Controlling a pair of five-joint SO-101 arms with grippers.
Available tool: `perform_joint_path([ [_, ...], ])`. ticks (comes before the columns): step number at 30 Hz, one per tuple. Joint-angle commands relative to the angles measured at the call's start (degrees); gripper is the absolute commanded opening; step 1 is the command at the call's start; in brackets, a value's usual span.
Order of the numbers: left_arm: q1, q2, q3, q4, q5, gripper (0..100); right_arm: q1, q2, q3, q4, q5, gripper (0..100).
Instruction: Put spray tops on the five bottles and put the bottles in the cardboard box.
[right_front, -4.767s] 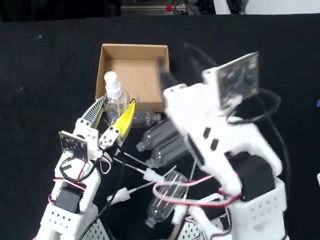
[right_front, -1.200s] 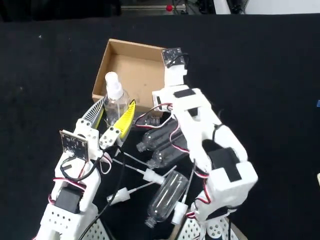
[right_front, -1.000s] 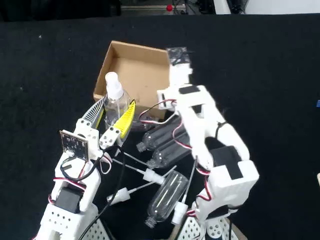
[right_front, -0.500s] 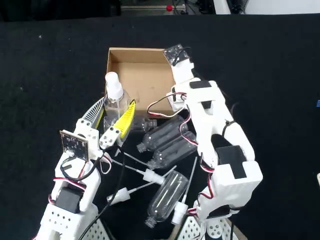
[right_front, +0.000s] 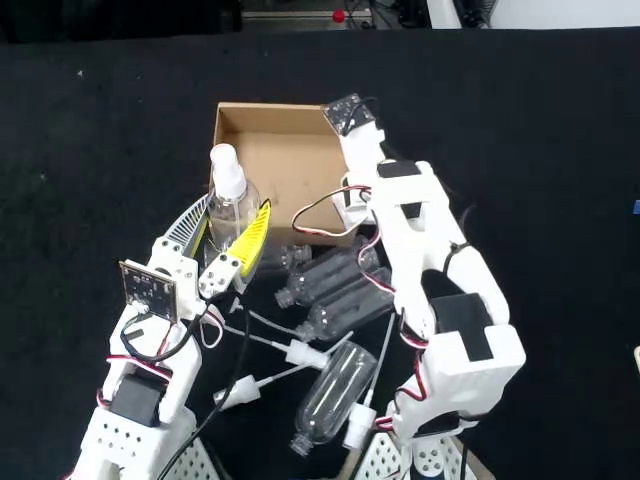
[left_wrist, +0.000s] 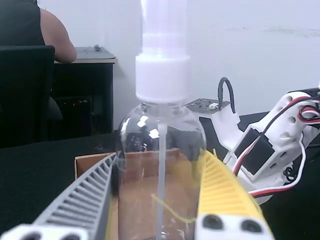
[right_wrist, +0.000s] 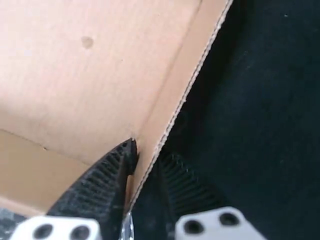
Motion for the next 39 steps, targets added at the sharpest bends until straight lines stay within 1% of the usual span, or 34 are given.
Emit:
perform_joint_path([
  [1,0.0,-0.6,1.3,0.0,0.0,13,-2.3,-3.9,-1.4,1.1,3.4,1.1],
  [12,0.0,-0.6,1.3,0.0,0.0,13,-2.7,-4.4,-0.1,1.2,4.7,1.1],
  [20,0.0,-0.6,1.3,0.0,0.0,13,-2.8,-4.4,0.0,2.5,4.0,1.1],
  [24,0.0,-0.6,1.3,-0.4,0.0,13,-2.8,-4.4,0.0,2.4,2.3,1.1],
  [36,-0.1,-0.6,1.3,-0.3,0.0,13,-2.8,-5.5,1.7,2.7,2.6,1.1],
  [39,-2.7,-0.6,1.3,-0.4,0.0,13,-2.8,-8.9,3.9,2.0,2.8,1.1],
])
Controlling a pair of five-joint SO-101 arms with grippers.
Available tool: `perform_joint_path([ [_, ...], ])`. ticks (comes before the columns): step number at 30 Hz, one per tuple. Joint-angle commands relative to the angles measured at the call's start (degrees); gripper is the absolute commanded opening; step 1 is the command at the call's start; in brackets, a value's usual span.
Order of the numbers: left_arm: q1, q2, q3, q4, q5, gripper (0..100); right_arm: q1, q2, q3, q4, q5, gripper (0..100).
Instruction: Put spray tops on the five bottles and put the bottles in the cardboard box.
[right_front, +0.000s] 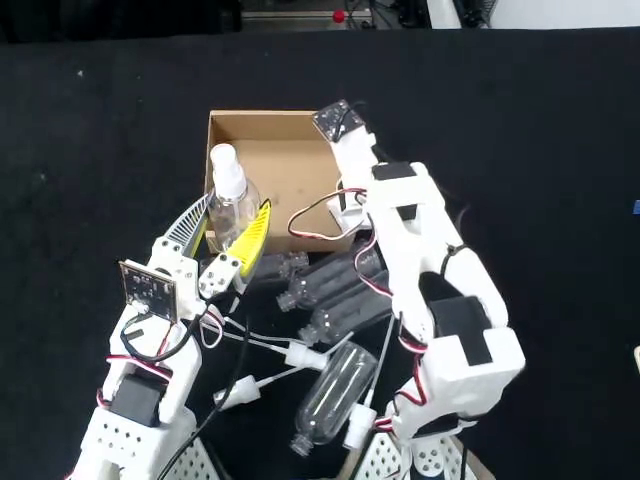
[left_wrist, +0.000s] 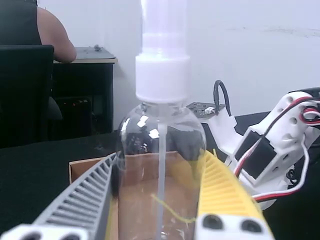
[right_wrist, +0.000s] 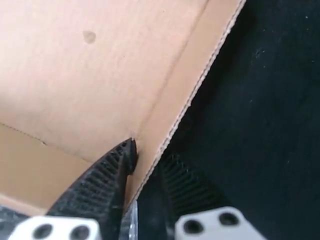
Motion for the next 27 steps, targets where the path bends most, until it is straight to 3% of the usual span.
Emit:
perform_joint_path([
  [1,-3.8,-0.6,1.3,-0.4,0.0,13,-1.8,-7.3,2.3,-0.1,0.5,1.1],
  [10,-7.9,-0.7,1.3,-2.1,0.4,14,-3.3,-7.7,4.5,-2.5,1.2,2.5],
  [17,-8.1,-0.7,1.3,-2.2,0.4,14,-3.3,-10.4,2.2,-0.6,0.6,24.2],
  [27,-8.4,-0.5,1.3,-12.8,0.4,13,-2.2,-26.5,1.5,6.3,-8.4,24.3],
])
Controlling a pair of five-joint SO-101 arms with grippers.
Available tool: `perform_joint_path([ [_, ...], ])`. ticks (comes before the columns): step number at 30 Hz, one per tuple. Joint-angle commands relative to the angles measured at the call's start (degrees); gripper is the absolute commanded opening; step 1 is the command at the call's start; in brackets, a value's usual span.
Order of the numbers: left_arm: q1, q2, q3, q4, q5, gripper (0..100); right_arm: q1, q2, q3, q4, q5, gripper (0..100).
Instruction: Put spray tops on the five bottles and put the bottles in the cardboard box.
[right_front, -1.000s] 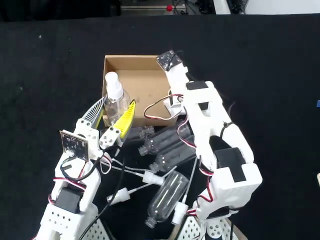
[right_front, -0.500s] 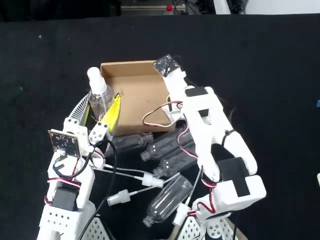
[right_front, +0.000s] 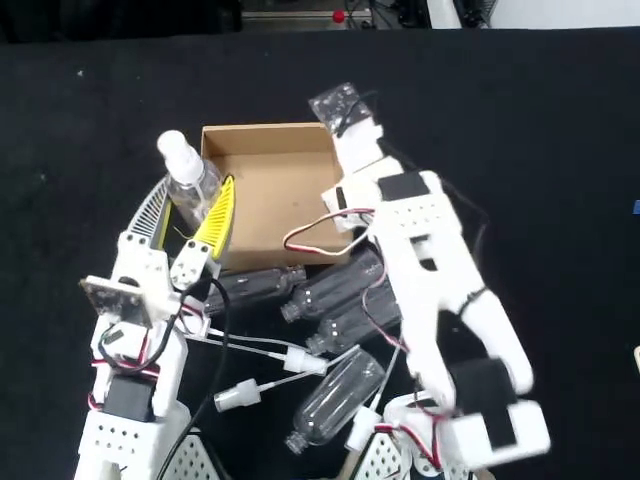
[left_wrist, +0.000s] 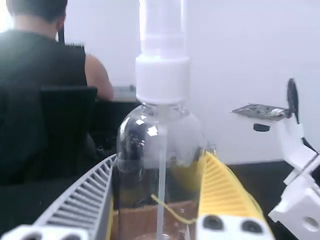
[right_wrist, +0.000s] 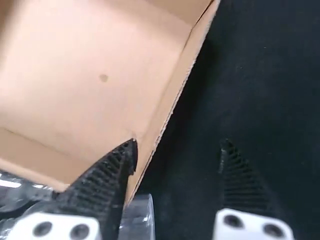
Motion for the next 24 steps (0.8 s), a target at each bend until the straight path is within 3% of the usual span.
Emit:
perform_joint_path([
  [1,-0.6,-0.5,1.3,-3.6,0.4,13,0.6,-9.5,-3.6,4.1,-1.7,24.3],
  [7,-0.7,-0.5,1.3,-4.1,0.4,13,4.6,-21.8,0.4,9.1,-1.8,24.3],
  [12,-3.0,1.8,1.4,-10.1,0.4,13,5.4,-34.4,15.3,4.0,-6.7,24.3],
  [18,-3.4,14.1,1.5,-21.9,0.4,13,5.3,-44.0,26.7,-4.1,-9.0,24.3],
  [24,-3.4,32.9,-4.8,-32.5,0.4,13,5.2,-42.2,29.1,-6.2,-9.4,24.3],
])
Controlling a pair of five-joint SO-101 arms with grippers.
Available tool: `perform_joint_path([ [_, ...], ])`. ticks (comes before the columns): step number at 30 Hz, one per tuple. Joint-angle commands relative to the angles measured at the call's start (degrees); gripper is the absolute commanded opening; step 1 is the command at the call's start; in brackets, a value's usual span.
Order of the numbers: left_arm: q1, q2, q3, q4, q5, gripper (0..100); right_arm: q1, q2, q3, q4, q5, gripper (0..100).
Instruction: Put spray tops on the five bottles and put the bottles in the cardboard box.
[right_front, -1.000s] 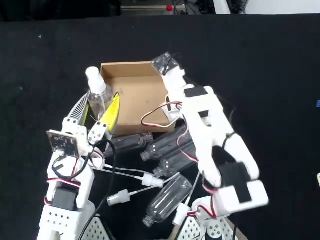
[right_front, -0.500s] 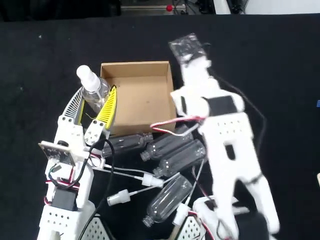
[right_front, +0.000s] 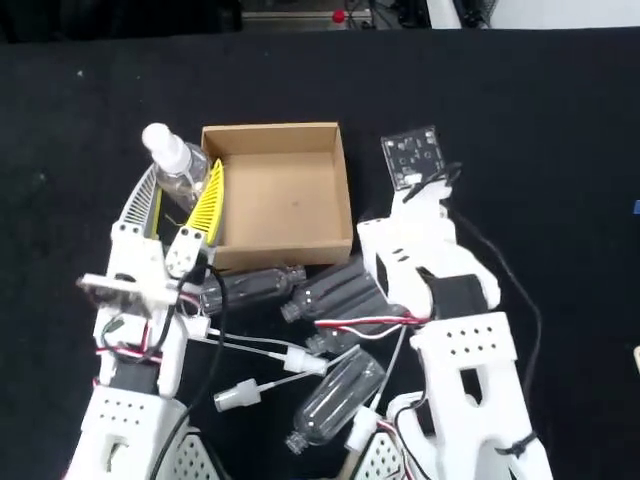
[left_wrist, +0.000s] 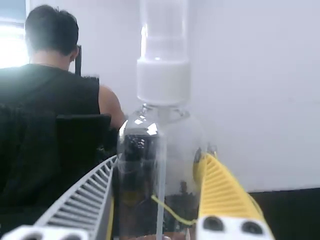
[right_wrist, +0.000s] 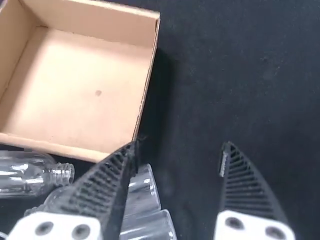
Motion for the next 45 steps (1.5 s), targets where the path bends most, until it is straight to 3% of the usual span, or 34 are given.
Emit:
perform_joint_path([
  [1,-0.7,15.6,-6.9,-7.4,0.4,13,0.8,-0.6,1.4,-4.2,-0.4,24.3],
  [6,-0.7,34.6,-15.5,-13.0,0.4,13,1.0,0.6,5.7,-9.7,-0.4,24.3],
  [13,-0.2,57.3,-22.7,-33.1,0.4,13,1.0,0.7,8.7,-13.7,-0.4,24.3],
  [27,-0.7,95.8,-42.1,-53.5,0.4,13,1.0,0.7,8.7,-13.8,-0.4,24.3],
  [35,-0.8,108.5,-50.9,-54.9,0.4,13,1.0,0.7,8.7,-13.8,-0.3,24.3],
  [45,-2.7,110.4,-51.5,-53.8,0.4,13,1.0,0.7,8.7,-13.8,-0.1,24.3],
])
